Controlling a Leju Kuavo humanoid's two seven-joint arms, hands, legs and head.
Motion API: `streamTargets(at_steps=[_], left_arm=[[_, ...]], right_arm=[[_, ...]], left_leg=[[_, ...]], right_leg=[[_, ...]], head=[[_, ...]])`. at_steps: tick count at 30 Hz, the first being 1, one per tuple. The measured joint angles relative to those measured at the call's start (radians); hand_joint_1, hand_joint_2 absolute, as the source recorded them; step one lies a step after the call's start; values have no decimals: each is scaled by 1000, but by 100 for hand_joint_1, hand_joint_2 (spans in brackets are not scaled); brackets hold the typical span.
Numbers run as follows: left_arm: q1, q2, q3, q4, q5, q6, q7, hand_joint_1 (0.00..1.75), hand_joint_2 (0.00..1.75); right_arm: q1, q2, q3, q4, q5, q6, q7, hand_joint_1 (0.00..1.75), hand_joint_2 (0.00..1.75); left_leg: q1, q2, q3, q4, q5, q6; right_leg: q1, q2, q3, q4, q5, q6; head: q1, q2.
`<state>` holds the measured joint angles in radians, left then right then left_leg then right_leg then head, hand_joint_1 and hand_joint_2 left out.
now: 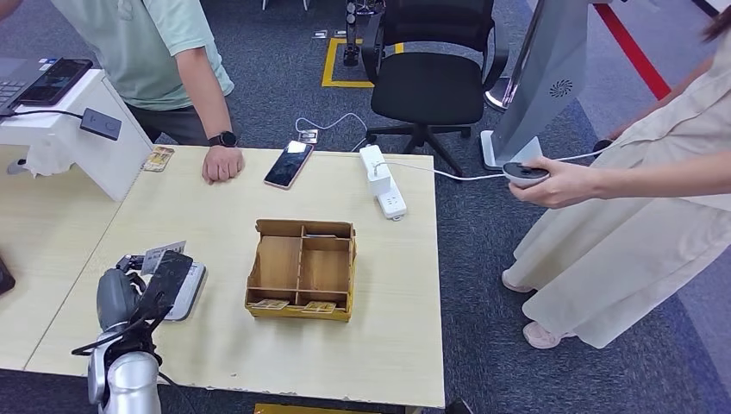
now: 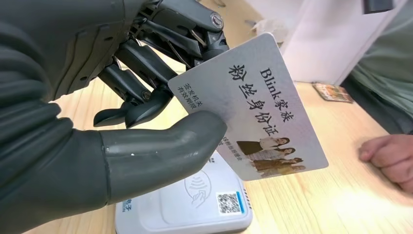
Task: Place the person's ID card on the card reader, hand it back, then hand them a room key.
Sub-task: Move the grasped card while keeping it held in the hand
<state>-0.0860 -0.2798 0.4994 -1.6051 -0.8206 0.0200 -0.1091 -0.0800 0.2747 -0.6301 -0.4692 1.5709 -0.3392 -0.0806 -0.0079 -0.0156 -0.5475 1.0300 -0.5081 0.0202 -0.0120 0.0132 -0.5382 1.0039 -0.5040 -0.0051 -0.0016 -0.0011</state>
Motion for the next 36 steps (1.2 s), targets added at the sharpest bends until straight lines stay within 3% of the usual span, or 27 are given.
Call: streamTargets(at_steps=[9, 18, 25, 36], left_arm=[[-33, -6, 120, 52, 63, -43, 35, 175, 175], [-40, -7, 142, 69, 67, -58, 55, 175, 175], [-55, -6, 230, 183, 42, -132, 95, 175, 175], [-58, -6, 235, 199, 48, -180, 102, 175, 175]], right_arm=[[-1, 0, 0, 0, 0, 3, 3, 0, 0], [-1, 0, 0, 0, 0, 3, 3, 0, 0], [-6, -3, 0, 0, 0, 2, 4, 0, 0], [-13, -10, 0, 2, 0, 1, 3, 0, 0]], left_leg=[[0, 0, 0, 0, 0, 0], [0, 0, 0, 0, 0, 0], [0, 0, 0, 0, 0, 0], [0, -1, 1, 0, 1, 0]], right_leg=[[0, 0, 0, 0, 0, 0], [0, 0, 0, 0, 0, 0], [0, 0, 0, 0, 0, 0], [0, 0, 1, 0, 0, 0]], head=[[0, 0], [0, 0], [0, 0], [0, 0]])
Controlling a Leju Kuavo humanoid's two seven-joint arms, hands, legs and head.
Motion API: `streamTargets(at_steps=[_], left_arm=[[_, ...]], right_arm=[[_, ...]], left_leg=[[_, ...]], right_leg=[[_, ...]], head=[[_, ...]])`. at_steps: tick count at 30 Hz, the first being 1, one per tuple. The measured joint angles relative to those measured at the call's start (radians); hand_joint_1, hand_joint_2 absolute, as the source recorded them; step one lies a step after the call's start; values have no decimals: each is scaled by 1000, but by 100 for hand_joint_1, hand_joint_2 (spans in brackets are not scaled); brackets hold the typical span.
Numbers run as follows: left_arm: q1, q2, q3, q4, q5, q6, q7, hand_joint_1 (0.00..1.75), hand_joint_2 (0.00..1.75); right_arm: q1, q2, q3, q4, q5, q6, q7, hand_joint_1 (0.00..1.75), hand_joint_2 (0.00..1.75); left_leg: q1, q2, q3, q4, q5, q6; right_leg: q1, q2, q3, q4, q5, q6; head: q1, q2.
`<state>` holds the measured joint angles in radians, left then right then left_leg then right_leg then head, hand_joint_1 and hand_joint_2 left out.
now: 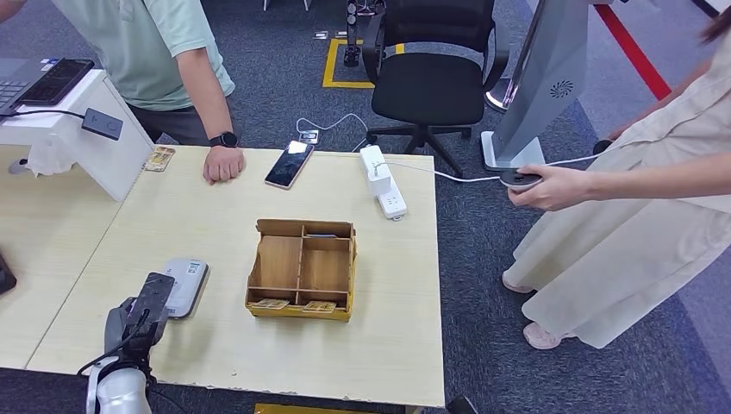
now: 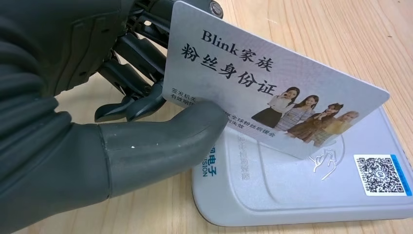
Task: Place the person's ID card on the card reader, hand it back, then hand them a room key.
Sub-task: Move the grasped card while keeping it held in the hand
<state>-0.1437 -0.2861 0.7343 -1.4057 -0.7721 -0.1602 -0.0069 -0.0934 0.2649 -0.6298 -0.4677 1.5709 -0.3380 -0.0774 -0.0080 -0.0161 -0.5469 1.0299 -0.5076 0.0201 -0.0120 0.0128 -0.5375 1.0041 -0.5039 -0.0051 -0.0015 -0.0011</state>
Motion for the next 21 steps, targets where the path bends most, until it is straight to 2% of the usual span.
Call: streamTargets(at_steps=[21], left_arm=[[-4, 0, -1, 8, 2, 0, 9, 175, 175]], right_arm=[[-3, -1, 0, 1, 0, -1, 1, 0, 0]], left_leg=[[0, 0, 0, 0, 0, 0]], right_leg=[[0, 0, 0, 0, 0, 0]], head=[[0, 0]])
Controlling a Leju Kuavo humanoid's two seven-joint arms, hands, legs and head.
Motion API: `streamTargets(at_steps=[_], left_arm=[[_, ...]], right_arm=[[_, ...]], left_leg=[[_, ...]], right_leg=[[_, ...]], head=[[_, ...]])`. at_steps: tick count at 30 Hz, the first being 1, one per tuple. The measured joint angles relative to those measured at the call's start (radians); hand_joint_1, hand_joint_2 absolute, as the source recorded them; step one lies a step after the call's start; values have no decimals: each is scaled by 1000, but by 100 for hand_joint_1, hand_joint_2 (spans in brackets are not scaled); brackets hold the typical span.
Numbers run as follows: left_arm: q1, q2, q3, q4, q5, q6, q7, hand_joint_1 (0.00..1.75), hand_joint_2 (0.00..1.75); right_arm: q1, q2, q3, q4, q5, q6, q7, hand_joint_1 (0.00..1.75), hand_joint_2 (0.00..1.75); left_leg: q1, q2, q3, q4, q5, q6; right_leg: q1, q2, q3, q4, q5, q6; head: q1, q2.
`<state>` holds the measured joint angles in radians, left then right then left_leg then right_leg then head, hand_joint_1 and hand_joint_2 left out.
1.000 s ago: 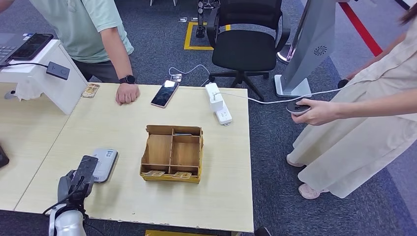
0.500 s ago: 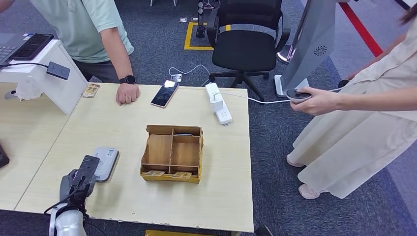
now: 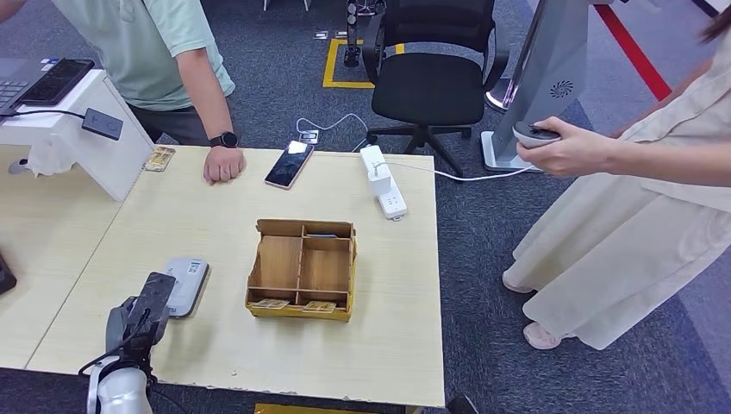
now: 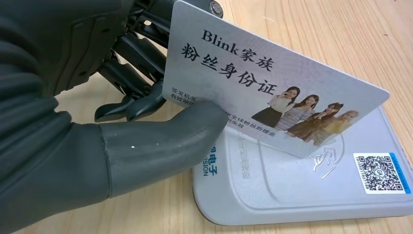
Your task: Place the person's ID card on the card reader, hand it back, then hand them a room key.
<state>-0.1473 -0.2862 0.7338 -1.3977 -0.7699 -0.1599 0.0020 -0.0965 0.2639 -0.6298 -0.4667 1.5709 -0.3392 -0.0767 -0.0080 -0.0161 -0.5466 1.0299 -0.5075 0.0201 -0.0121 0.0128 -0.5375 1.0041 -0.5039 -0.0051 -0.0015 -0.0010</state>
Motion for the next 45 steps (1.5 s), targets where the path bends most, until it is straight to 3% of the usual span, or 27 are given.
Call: streamTargets(at_steps=[7, 20, 33, 45], left_arm=[[2, -8, -17, -25, 28, 19, -27, 175, 175], [34, -20, -140, -248, 62, -40, -24, 175, 175], [48, -18, -189, -320, 54, -64, -24, 175, 175], [121, 13, -203, -309, 79, -161, 93, 175, 175]], right_arm=[[0, 0, 0, 0, 0, 0, 2, 0, 0], [1, -2, 0, 2, 0, -1, 1, 0, 0], [1, -4, 0, 3, 0, 1, 4, 0, 0], [-2, -7, 3, 4, 0, 7, 10, 0, 0]], left_leg=[[0, 0, 0, 0, 0, 0], [0, 0, -1, 0, 0, 0], [0, 0, -1, 0, 0, 0], [0, 0, -2, 0, 0, 0]], right_leg=[[0, 0, 0, 0, 0, 0], [0, 0, -1, 0, 0, 0], [0, 0, -1, 0, 0, 0], [0, 0, -1, 0, 0, 0]], head=[[0, 0], [0, 0], [0, 0], [0, 0]])
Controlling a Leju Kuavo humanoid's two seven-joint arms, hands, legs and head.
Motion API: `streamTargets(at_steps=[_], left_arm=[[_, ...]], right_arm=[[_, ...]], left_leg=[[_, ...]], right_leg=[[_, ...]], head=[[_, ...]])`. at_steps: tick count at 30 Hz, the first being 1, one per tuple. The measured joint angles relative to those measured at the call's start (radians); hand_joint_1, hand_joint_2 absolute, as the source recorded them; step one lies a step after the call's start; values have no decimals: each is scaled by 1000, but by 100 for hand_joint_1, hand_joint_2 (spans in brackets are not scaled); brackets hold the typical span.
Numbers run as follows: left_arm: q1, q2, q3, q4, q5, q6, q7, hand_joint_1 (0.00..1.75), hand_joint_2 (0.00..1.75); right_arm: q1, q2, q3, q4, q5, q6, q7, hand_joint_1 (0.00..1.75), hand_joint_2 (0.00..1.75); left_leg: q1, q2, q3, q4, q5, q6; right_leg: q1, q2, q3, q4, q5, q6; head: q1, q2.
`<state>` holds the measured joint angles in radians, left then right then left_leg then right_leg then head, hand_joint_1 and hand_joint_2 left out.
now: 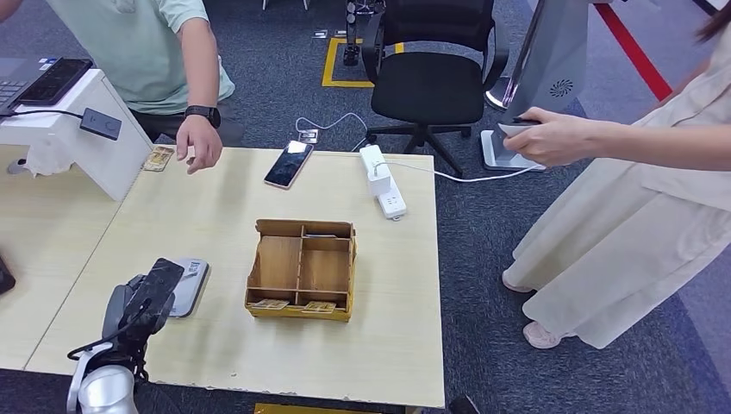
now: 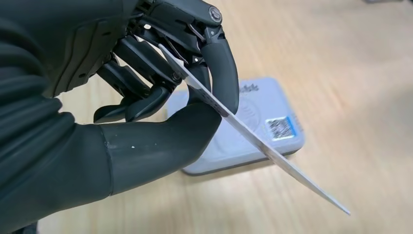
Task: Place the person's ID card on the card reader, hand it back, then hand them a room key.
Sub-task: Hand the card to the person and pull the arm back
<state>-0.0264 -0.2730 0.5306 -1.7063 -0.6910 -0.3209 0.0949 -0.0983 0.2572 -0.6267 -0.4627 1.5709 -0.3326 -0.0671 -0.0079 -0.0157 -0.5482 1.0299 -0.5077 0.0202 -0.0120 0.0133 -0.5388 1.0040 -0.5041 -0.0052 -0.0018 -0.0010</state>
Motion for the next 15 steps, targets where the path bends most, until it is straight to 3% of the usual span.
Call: streamTargets(at_steps=[10, 15], left_arm=[[26, 34, 0, 32, -17, -24, 27, 175, 175], [9, 30, 0, 41, -68, 22, 19, 175, 175]], right_arm=[[-2, -3, 5, 6, 0, -1, 0, 0, 0], [-4, -3, 5, 8, 0, -1, 1, 0, 0]], left_leg=[[0, 0, 0, 0, 0, 0], [0, 0, 0, 0, 0, 0]], right_leg=[[0, 0, 0, 0, 0, 0], [0, 0, 0, 0, 0, 0]], head=[[0, 0], [0, 0]])
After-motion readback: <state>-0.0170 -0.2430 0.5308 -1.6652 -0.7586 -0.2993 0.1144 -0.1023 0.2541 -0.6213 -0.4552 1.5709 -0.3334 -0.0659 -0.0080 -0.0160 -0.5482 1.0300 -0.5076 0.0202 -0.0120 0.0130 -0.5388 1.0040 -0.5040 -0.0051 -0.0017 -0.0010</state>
